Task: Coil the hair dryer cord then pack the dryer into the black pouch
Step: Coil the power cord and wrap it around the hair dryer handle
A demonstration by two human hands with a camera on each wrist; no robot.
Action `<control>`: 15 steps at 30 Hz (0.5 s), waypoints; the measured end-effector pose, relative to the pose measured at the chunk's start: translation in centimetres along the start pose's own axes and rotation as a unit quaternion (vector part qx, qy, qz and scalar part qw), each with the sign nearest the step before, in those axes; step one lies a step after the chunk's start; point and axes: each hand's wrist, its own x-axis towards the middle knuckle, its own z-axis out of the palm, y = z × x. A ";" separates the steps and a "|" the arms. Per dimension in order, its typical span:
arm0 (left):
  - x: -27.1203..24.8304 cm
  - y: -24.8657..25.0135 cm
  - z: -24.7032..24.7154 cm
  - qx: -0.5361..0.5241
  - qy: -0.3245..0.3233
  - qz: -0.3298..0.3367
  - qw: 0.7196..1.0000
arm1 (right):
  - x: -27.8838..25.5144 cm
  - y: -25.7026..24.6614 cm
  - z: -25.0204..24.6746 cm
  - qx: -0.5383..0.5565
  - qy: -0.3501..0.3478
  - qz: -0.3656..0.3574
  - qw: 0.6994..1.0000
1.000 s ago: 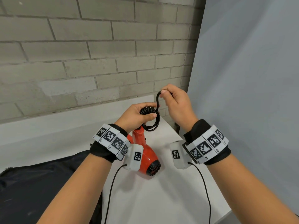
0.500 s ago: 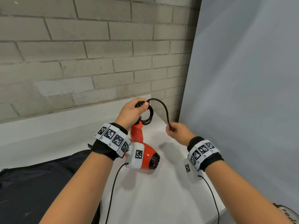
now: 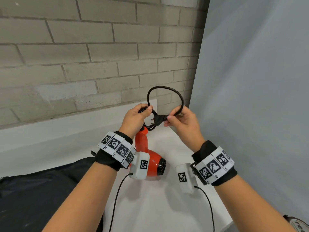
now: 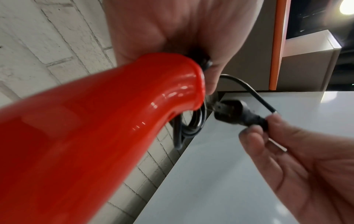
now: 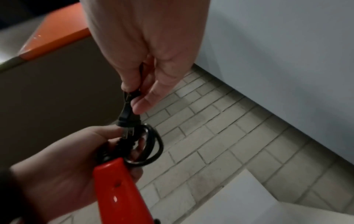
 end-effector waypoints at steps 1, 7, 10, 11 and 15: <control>0.0 0.0 0.0 -0.001 -0.003 -0.004 1.000 | -0.1 -0.1 0.5 -0.016 -0.008 -0.004 1.000; -0.6 0.2 0.5 -0.016 -0.042 -0.021 0.999 | -0.1 1.4 2.7 -0.229 0.011 -0.088 0.969; -1.0 0.3 0.6 -0.009 -0.077 -0.015 0.997 | 0.3 2.5 3.0 -0.212 0.091 -0.062 0.971; -1.1 0.3 0.7 -0.002 -0.086 -0.009 0.996 | 0.5 2.8 3.1 -0.171 0.083 -0.047 0.981; -1.5 0.2 1.0 -0.020 -0.084 0.002 0.996 | 0.4 3.8 3.3 -0.108 -0.036 0.004 0.993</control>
